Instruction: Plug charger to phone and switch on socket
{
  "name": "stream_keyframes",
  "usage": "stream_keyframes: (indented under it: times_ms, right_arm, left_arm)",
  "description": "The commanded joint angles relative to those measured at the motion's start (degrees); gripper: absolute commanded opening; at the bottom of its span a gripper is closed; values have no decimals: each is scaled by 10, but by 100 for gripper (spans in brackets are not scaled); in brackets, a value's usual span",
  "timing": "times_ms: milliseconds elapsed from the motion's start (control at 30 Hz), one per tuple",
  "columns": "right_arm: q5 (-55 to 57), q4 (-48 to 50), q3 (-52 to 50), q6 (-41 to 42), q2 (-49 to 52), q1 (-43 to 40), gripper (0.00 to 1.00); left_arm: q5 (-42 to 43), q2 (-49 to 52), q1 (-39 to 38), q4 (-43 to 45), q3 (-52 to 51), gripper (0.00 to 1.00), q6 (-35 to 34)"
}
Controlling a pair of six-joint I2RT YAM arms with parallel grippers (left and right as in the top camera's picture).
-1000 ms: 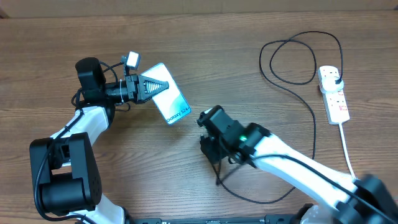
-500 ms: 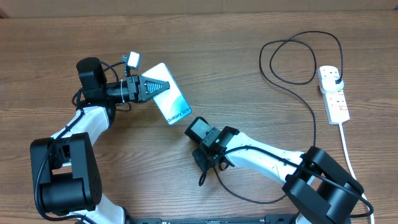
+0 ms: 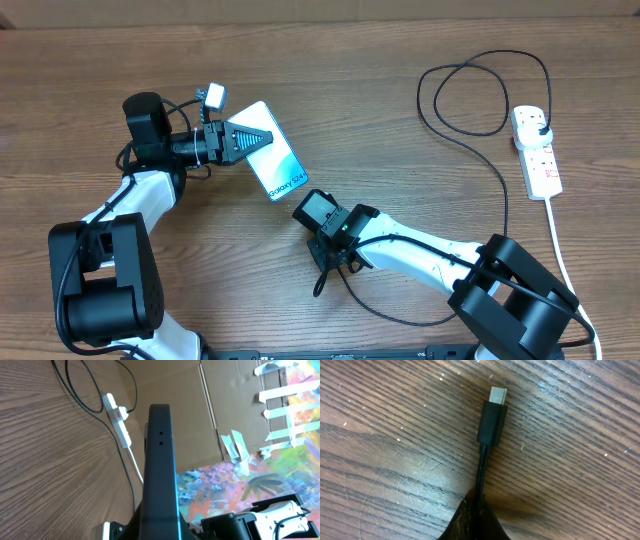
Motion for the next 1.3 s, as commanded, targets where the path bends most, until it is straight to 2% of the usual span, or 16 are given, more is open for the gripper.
stream_keyframes:
  times_ms: [0, 167, 433, 667, 867, 1267]
  right_arm:
    - [3, -36, 6, 5, 28, 1, 4]
    - [-3, -146, 68, 2, -33, 3, 4]
    - [-108, -203, 72, -23, -234, 28, 4]
    - [-122, -224, 72, -23, -352, 30, 4]
    - [-160, -231, 61, -36, -349, 30, 4]
    - [-117, -241, 56, -34, -276, 30, 4]
  left_arm:
    - [19, 3, -3, 1, -3, 4, 11]
    - [19, 3, -3, -9, -3, 4, 11]
    - [20, 3, -17, -54, -3, 4, 25]
    - [19, 3, -106, -48, -3, 4, 37]
    - [19, 3, -144, -35, -3, 4, 36]
    - [19, 3, -142, -35, -3, 4, 23]
